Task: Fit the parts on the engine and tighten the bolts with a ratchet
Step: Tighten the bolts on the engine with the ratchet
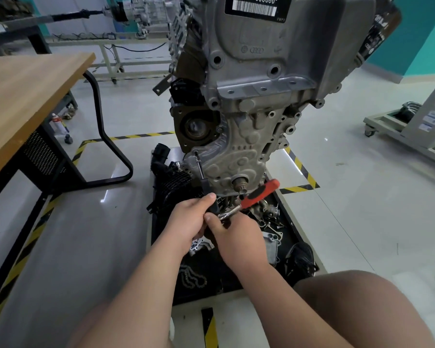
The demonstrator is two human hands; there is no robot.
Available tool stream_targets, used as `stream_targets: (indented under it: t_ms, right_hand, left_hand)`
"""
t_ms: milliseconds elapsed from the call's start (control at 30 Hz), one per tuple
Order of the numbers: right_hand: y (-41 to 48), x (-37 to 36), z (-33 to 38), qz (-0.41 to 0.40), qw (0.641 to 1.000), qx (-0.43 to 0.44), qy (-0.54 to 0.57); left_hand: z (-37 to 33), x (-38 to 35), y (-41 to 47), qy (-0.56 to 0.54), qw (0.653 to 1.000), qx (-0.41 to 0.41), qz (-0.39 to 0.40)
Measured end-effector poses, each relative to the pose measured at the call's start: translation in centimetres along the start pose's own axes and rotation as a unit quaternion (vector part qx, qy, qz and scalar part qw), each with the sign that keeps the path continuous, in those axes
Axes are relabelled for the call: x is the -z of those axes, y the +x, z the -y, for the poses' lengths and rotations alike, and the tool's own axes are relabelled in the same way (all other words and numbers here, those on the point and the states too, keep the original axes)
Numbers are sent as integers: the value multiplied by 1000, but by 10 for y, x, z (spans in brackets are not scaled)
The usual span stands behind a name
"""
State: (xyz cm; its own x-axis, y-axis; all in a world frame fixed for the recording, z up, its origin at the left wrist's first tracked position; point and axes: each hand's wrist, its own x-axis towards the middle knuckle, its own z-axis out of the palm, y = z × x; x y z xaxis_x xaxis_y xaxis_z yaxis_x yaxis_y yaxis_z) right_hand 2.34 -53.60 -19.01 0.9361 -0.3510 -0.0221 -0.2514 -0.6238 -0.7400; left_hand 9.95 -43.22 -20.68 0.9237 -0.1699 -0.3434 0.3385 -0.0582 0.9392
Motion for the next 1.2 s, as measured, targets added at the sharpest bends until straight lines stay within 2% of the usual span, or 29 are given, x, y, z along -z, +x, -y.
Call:
stream_targets:
  t_ms: [67, 100, 167, 233, 267, 433, 600, 767, 933, 1067, 1200]
  right_hand:
    - [-3, -1, 2, 20, 981, -73, 180]
    - [-5, -2, 4, 39, 946, -122, 296]
    - [-8, -4, 7, 76, 845, -207, 487]
    - [-10, -5, 9, 94, 771, -255, 575]
    - [-11, -6, 9, 98, 756, -266, 590]
    - [-10, -7, 10, 108, 736, -304, 595]
    - [-8, -5, 4, 125, 732, -309, 593]
    - [-12, -9, 9, 168, 702, -310, 619]
    - [-12, -8, 10, 178, 692, -307, 629]
    - [-13, -9, 12, 191, 666, -324, 644]
    - [-13, -9, 12, 192, 671, -321, 640]
  left_hand:
    - [-1, -1, 1, 7, 1000, 1, 9]
    - [-2, -2, 2, 9, 1000, 0, 17]
    - [-3, -2, 2, 8, 1000, -1, 29]
    - [-4, -1, 2, 14, 999, -7, 34]
    - [-4, 0, 2, 16, 999, -11, 36]
    - [-3, 3, 3, 40, 998, -37, 34]
    - [-3, -2, 2, 48, 998, -42, 11]
    - [-3, -1, 3, 45, 997, -49, -30]
    - [-2, -2, 2, 50, 996, -57, -43]
    - [-5, -4, 0, 37, 997, -54, -51]
    - [-6, -4, -2, 37, 997, -52, -42]
